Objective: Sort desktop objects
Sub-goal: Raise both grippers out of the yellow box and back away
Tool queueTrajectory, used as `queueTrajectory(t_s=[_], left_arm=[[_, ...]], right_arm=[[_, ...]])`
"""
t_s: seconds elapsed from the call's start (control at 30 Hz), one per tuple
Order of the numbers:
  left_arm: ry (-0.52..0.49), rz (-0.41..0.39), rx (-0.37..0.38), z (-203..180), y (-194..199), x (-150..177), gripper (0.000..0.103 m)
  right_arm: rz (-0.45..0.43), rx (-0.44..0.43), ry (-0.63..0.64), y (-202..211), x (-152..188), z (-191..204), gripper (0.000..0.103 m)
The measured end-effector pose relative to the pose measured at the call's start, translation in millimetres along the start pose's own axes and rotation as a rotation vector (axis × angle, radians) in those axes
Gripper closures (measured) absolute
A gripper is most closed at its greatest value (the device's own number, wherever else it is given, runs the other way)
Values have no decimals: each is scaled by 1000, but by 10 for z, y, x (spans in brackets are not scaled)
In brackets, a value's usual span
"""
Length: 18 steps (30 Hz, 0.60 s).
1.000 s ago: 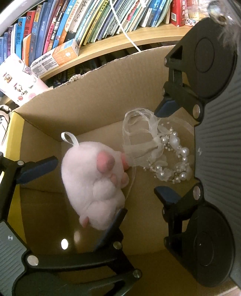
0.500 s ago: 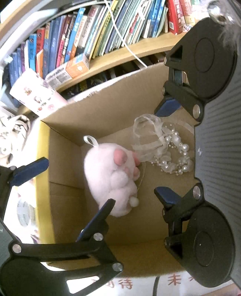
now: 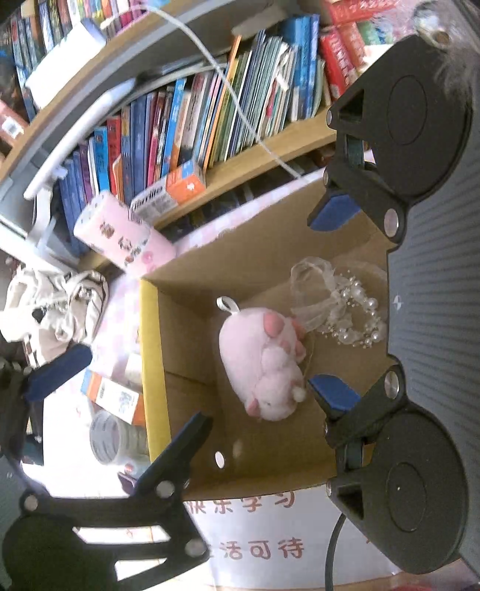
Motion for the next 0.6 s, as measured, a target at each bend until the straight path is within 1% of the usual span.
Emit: queueTrajectory(t_s=[0.3,0.4,0.47,0.5,0.6], left_arm=[[-25,-75,-1,111,357,106,6],[-33,-106,-4,184,506,164,6],[-35,-124,-4,232,606,209,5],[-34,-133,-3,256,655,234,3],[-29,-156,4,329,798,337,2]], right_arm=[[-12,103,-97,345,25,22,18],[-23,140,-153,465,14,44,18],[-35,164,-191,552,-14,78,18],[-40,174,-203,596,-31,106,18],[-53,194,-217,715,-94,222,18]])
Point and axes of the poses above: each gripper's, at about its wrist camera, not at the fingertips, and y roughly against the way its jaws point, z to its left, x to its underside, the point moved 4 cm from there along -y, roughly the way its jaws point, and after that the axes turned 9 degrees about -y, right-handed, at the moved point
